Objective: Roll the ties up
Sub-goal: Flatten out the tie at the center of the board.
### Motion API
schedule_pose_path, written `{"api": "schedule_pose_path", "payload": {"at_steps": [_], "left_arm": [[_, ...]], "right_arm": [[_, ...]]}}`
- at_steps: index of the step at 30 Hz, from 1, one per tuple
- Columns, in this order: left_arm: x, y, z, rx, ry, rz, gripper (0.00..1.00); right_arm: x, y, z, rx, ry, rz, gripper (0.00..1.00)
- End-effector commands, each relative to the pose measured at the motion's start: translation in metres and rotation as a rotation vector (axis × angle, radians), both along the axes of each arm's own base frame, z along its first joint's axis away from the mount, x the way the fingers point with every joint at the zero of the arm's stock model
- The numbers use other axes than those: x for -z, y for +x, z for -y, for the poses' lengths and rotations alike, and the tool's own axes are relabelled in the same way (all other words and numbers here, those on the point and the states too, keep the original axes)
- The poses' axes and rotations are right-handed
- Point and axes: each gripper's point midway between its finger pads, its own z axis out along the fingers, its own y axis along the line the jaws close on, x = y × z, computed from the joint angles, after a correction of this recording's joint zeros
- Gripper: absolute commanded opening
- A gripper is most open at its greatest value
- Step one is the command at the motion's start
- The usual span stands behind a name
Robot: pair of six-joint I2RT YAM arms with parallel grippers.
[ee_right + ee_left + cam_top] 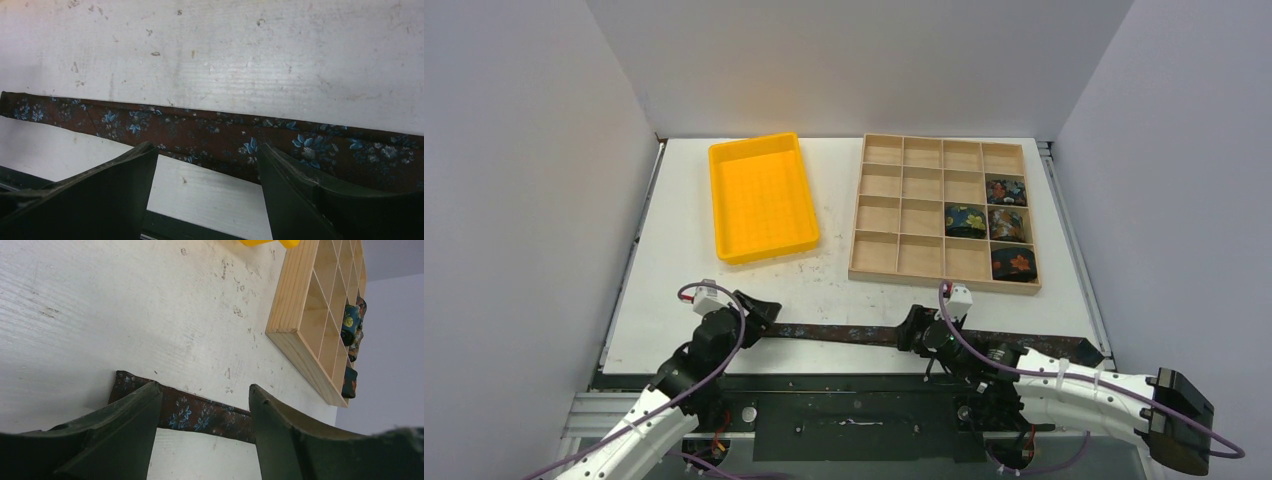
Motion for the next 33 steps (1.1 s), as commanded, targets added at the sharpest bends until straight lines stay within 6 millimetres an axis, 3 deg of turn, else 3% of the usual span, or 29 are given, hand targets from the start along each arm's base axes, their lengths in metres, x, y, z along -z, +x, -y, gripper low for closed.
{"api": "schedule_pose_path", "payload": {"at_steps": [1, 11, 17, 21, 24, 33], "left_arm": [[-0.027, 0.004, 0.001, 0.008, -0.006, 0.046, 0.65], [-0.03, -0.001, -0.002, 0.013, -0.003, 0.048, 0.68], [-0.034, -0.002, -0.003, 0.012, -0.005, 0.062, 0.68], [-0.034, -0.003, -0.003, 0.015, -0.004, 0.059, 0.68], [-0.032, -0.004, -0.002, 0.021, -0.001, 0.049, 0.68], [-0.029, -0.007, -0.002, 0.032, -0.002, 0.035, 0.68]], "right_arm": [[0.013, -0.007, 0.004, 0.062, 0.041, -0.067, 0.74], [0.017, -0.01, 0.014, 0.094, 0.028, -0.08, 0.81], [-0.02, -0.016, 0.002, 0.022, -0.008, 0.039, 0.91], [0.003, -0.033, -0.008, -0.068, -0.116, -0.062, 0.94], [0.02, -0.041, -0.002, -0.069, -0.175, -0.101, 0.94], [0.027, -0.024, 0.013, 0.029, -0.125, -0.069, 0.94]]}}
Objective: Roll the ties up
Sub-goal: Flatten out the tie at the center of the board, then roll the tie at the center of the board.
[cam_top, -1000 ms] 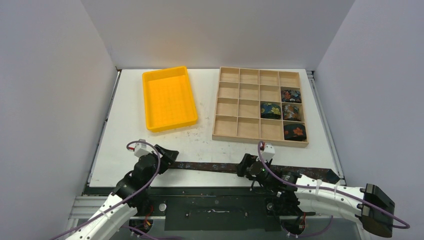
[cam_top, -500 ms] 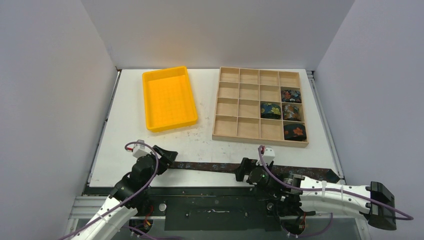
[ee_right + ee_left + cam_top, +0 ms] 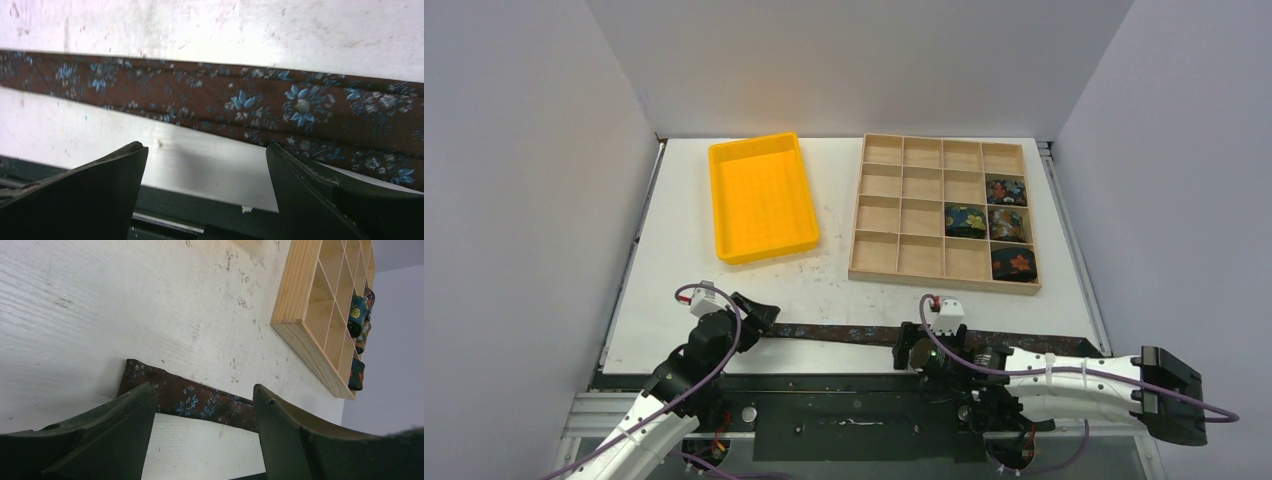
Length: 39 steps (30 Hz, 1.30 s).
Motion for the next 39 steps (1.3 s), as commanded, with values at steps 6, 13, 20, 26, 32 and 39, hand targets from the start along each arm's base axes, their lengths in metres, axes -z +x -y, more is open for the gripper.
{"api": "schedule_pose_path", "payload": {"at_steps": [6, 13, 20, 26, 32, 39], "left_arm": [[-0.025, 0.002, 0.004, 0.016, -0.03, 0.045, 0.68], [-0.021, 0.0, 0.003, 0.018, -0.026, 0.037, 0.68], [-0.016, -0.001, 0.001, 0.023, 0.0, 0.03, 0.69], [-0.012, 0.001, 0.0, 0.002, 0.0, 0.014, 0.95], [-0.002, 0.002, -0.005, -0.052, -0.021, -0.011, 0.96], [0.008, 0.002, -0.008, -0.072, -0.015, -0.025, 1.0]], "right_arm": [[0.009, 0.032, 0.02, 0.155, 0.031, 0.011, 0.94], [0.001, 0.049, 0.025, 0.17, 0.022, 0.038, 0.94], [-0.022, 0.061, 0.016, 0.105, 0.02, 0.082, 0.94], [-0.072, 0.068, -0.02, -0.053, 0.089, 0.187, 0.92], [-0.078, 0.082, -0.073, -0.183, 0.052, 0.197, 0.87], [-0.07, 0.108, -0.148, -0.298, 0.035, 0.222, 0.79]]}}
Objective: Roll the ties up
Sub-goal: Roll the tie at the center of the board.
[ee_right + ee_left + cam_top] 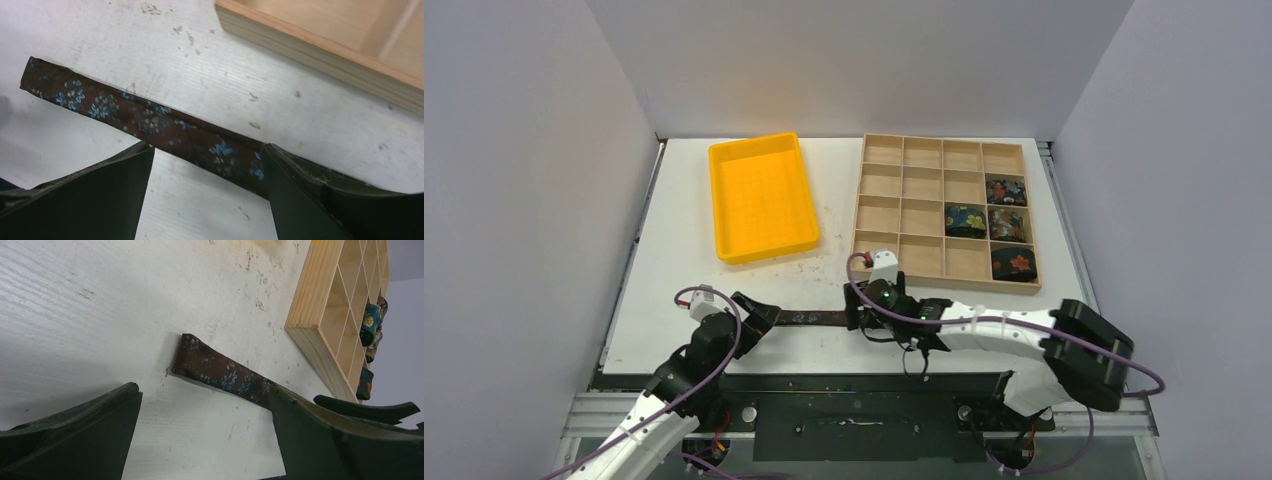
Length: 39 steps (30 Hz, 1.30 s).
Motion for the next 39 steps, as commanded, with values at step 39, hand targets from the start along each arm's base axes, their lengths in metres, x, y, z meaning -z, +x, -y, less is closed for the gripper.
{"api": "schedule_pose_path", "payload": {"at_steps": [39], "left_arm": [[0.022, -0.005, 0.019, 0.174, 0.075, -0.041, 0.67]], "right_arm": [[0.014, -0.028, -0.077, -0.451, -0.044, 0.05, 0.68]]}}
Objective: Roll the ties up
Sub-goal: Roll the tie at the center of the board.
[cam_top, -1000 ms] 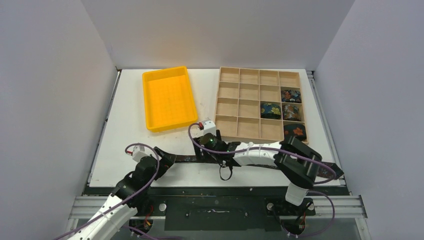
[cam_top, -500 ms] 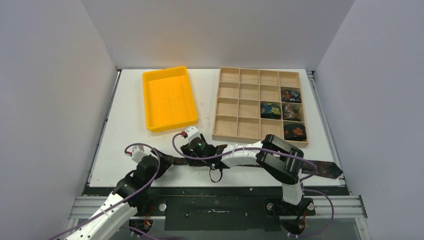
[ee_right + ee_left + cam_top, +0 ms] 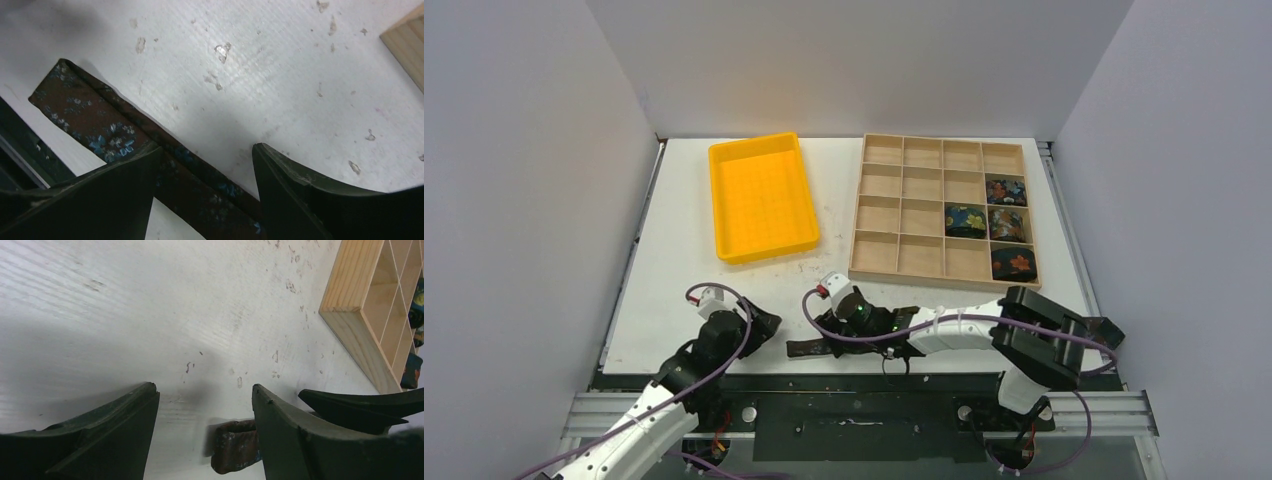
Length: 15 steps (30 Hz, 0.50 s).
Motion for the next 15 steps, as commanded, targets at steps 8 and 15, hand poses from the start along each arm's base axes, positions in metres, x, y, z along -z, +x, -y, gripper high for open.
{"api": "schedule_pose_path", "payload": {"at_steps": [8, 15], "left_arm": [[-0.024, -0.004, 0.063, 0.336, -0.129, 0.043, 0.43], [-0.041, -0.018, 0.074, 0.395, -0.217, 0.04, 0.0]], "right_arm": [[-0.102, 0.016, 0.01, 0.133, 0.309, 0.073, 0.72], [-0.088, 0.003, 0.028, 0.169, 0.422, 0.034, 0.57]]}}
